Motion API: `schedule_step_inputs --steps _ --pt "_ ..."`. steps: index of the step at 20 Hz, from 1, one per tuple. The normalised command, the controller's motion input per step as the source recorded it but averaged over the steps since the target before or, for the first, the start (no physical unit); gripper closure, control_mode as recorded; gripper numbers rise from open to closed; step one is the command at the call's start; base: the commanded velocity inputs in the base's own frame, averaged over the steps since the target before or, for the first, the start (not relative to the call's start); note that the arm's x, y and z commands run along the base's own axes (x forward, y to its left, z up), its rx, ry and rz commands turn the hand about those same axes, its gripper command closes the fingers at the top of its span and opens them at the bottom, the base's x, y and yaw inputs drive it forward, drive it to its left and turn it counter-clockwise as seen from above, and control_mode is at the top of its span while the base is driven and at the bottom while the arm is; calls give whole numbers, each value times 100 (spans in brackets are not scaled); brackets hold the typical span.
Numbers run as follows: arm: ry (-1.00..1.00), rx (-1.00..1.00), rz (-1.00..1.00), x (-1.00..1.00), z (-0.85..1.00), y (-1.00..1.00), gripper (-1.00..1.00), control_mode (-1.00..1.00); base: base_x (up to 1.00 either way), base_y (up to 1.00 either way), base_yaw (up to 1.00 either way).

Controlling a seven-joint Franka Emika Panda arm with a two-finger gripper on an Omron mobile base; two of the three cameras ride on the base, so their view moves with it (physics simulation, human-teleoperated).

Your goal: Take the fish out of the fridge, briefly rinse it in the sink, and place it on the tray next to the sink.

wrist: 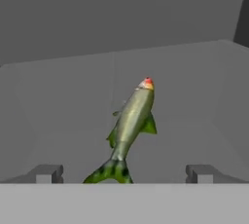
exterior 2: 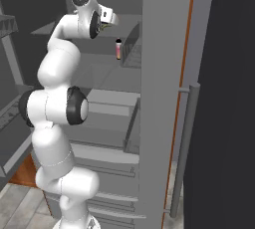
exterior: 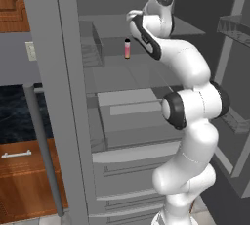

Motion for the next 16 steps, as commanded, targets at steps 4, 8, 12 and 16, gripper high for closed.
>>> schedule_step_inputs --steps 4,8,12,16 --pt "1 -5 0 15 -38 13 -100 -100 0 0 0" --pt "0 -2 0 22 -19 11 -100 -100 0 0 0" --pt "1 0 0 42 -1 4 -100 -100 0 0 0" --pt "3 0 0 45 0 0 -100 -100 0 0 0"
